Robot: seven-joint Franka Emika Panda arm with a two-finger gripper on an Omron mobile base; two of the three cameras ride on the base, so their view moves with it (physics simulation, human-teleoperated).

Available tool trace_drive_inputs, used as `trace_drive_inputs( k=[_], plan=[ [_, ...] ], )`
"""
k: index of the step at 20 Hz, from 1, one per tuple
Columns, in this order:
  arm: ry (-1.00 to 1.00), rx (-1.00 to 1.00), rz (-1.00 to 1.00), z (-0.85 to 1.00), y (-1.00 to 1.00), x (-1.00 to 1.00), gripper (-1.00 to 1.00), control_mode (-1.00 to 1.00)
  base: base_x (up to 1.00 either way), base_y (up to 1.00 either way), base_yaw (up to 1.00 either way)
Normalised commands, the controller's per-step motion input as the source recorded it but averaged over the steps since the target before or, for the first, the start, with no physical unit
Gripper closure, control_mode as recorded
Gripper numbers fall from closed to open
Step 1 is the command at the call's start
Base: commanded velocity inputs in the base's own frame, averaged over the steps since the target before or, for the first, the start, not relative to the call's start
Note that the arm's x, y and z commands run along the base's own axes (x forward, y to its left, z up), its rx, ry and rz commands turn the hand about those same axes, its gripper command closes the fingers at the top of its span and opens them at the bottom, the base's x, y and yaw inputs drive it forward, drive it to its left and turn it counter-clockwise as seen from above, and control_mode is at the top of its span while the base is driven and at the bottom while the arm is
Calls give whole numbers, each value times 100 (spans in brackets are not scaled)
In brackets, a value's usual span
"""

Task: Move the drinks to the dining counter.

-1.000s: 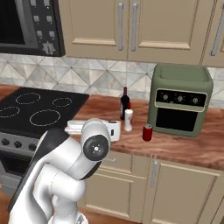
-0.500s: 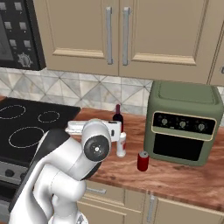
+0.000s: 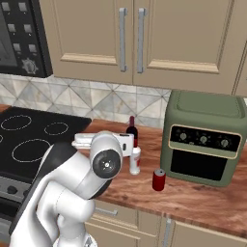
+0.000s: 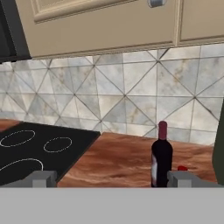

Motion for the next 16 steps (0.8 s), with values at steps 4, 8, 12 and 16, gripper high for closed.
trace_drive_inputs(
  k=[4,8,12,16],
  plan=[
    [0,0,0,0,0,0,-100,100,0,0,0],
    [6,0,0,0,0,0,-100,-100,0,0,0],
    [20,0,-6,0,-14,11,-100,-100,0,0,0],
    [25,0,-12,0,-30,24,-100,-100,0,0,0]
  ],
)
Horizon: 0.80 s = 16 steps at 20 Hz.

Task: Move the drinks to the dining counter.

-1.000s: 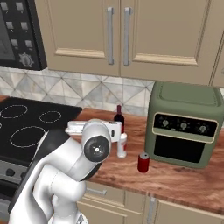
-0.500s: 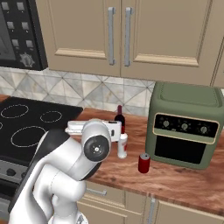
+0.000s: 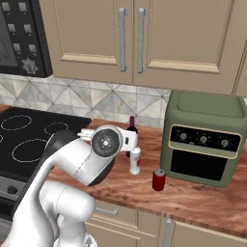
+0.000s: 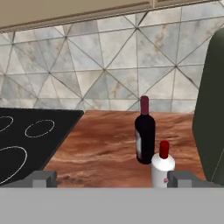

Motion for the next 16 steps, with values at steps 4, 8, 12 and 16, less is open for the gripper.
trace_drive_inputs(
  k=[4,8,12,16],
  plan=[
    [9,-5,-11,-15,-23,21,-100,-100,0,0,0],
    [1,-8,-6,-15,-7,13,-100,-100,0,0,0],
    [0,-16,-2,-16,0,2,-100,-100,0,0,0],
    [15,-16,-5,-15,0,1,-100,-100,0,0,0]
  ],
)
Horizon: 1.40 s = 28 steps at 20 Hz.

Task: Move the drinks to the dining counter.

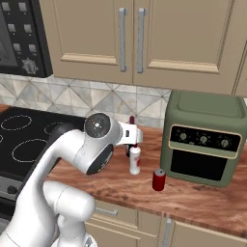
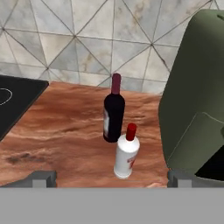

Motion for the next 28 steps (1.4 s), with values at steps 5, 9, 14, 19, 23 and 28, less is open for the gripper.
trace_drive_inputs(
  k=[5,9,14,19,23,28],
  plan=[
    [25,-12,-5,-1,0,4,-100,-100,0,0,0],
    [15,0,-5,-2,0,1,-100,-100,0,0,0],
    [0,1,-5,-20,-3,0,-100,-100,0,0,0],
    [0,5,-6,-27,-1,7,-100,-100,0,0,0],
    [0,7,-4,-14,0,29,-100,-100,0,0,0],
    [0,8,-4,-15,-5,36,-100,-100,0,0,0]
  ],
)
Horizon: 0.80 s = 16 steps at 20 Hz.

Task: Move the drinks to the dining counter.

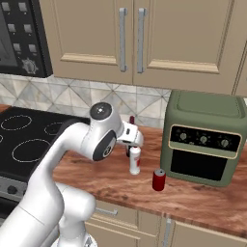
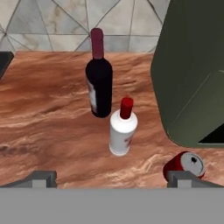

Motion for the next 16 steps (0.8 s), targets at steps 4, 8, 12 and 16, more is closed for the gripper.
trace_drive_inputs(
  k=[4,8,12,16],
  plan=[
    [0,5,-6,-31,-31,20,-100,-100,0,0,0],
    [0,4,-4,-29,-27,24,-100,-100,0,0,0],
    [0,2,0,-7,0,24,-100,-100,0,0,0],
    [0,0,0,0,0,14,-100,-100,0,0,0]
  ],
)
